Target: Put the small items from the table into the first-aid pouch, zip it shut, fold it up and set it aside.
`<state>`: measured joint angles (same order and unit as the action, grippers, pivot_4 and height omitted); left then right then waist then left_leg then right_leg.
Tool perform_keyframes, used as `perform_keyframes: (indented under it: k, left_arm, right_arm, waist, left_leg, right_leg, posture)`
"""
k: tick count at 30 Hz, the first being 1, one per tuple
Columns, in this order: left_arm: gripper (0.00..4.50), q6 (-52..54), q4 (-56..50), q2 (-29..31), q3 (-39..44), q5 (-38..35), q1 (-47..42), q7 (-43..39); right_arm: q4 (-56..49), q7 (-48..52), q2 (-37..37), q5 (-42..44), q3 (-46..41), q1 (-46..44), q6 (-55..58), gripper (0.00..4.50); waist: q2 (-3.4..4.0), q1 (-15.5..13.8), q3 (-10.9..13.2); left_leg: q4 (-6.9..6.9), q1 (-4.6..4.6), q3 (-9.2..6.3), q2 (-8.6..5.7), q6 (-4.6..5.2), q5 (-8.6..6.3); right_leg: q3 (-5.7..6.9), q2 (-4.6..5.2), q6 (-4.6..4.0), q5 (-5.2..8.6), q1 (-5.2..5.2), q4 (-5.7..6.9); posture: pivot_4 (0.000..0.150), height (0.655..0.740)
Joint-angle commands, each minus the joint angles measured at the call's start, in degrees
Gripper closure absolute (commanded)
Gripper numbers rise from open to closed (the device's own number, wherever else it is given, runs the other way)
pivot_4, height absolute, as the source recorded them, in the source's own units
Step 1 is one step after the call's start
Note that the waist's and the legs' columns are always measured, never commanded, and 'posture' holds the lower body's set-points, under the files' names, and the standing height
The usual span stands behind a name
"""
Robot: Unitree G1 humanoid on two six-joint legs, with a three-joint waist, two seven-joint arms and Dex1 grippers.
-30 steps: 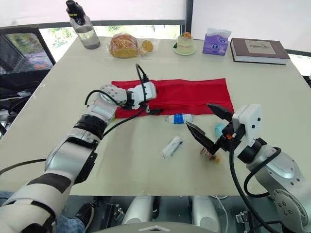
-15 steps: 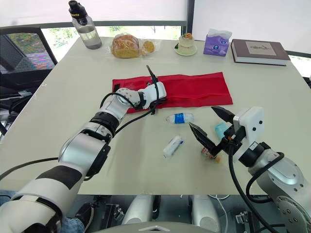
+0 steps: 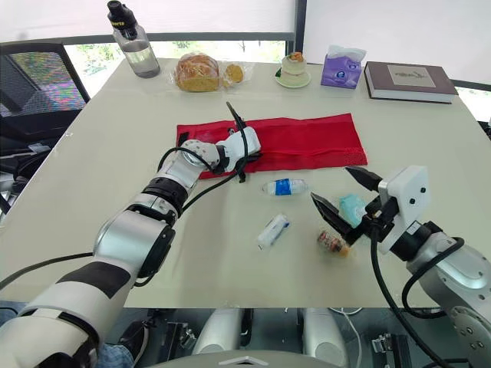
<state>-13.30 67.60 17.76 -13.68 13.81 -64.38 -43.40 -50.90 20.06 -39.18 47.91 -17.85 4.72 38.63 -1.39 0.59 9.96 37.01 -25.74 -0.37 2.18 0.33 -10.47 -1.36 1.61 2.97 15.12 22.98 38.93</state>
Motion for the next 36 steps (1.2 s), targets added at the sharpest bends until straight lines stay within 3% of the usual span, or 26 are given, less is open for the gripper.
perform_keyframes:
  k: [1, 14, 19, 25, 36]
  left_arm:
    - [4.40, -0.2, -5.0, 1.6, 1.7, -1.8, -0.5, -1.7]
    - [4.40, 2.1, -12.1, 3.5, 2.7, -2.7, 0.5, -4.5]
    - [4.40, 3.0, -12.7, 2.9, 2.9, -3.0, 0.9, -4.2]
    - [4.40, 3.2, -12.9, 2.5, 2.7, -3.0, 1.4, -4.4]
    - [4.40, 3.5, -12.7, 1.7, 2.9, -3.2, 1.8, -3.8]
  right_arm:
    - [0.3, 2.2, -1.4, 0.0, -2.9, 0.1, -1.8, 0.00]
    - [1.6, 6.3, -2.4, -3.6, -2.5, 0.3, -4.2, 0.00]
    - [7.4, 14.3, -5.1, -8.0, -1.3, 0.2, -8.8, 0.00]
    - [25.5, 27.2, -7.7, -18.6, 9.6, -10.4, -19.1, 0.00]
    - [54.0, 40.4, -1.6, -33.4, 30.1, -36.0, -24.1, 0.00]
  waist:
    - [-0.01, 0.0, 0.0]
    - [0.00, 0.0, 0.0]
    - [-0.01, 0.0, 0.0]
    - [0.00, 0.1, 0.0]
    - [0.09, 0.2, 0.1]
  left_leg:
    - [0.00, 0.00, -0.01, 0.00, 0.00, 0.00]
    - [0.00, 0.00, -0.01, 0.00, 0.00, 0.00]
    - [0.01, -0.01, -0.01, 0.00, 0.00, 0.00]
    - [0.09, 0.03, 0.01, 0.00, 0.00, 0.00]
    - [0.15, 0.00, 0.04, 0.00, 0.00, 0.00]
  right_leg:
    - [0.01, 0.00, 0.00, 0.00, 0.00, 0.01]
    - [0.00, 0.00, 0.00, 0.00, 0.00, 0.01]
    - [0.01, -0.01, 0.00, 0.00, 0.00, 0.01]
    - [-0.01, -0.03, 0.04, -0.02, -0.03, 0.01]
    - [-0.04, -0.05, 0.08, -0.06, -0.01, 0.02]
  posture:
    - [0.150, 0.7400]
    - [0.150, 0.7400]
    - [0.150, 0.7400]
    - [0.150, 0.7400]
    - [0.150, 0.7400]
